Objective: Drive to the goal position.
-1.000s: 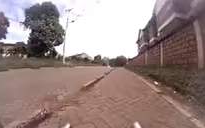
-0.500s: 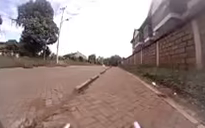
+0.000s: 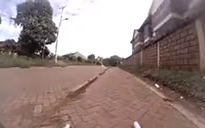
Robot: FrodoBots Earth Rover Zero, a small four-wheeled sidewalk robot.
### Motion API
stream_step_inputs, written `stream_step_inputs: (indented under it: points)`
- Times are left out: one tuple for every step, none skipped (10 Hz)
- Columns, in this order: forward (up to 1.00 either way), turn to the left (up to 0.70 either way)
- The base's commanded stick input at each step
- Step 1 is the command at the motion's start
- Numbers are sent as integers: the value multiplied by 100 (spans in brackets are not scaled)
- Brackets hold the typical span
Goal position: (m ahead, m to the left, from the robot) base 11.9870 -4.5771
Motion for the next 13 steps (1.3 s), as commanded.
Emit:
stream_step_inputs:
  points:
    - [50,-5]
    - [50,-32]
    - [50,-50]
    - [50,-50]
    - [50,-50]
    - [50,-50]
    - [50,-34]
    - [50,-8]
    - [50,0]
    - [50,0]
    - [50,0]
    - [50,0]
    - [50,-50]
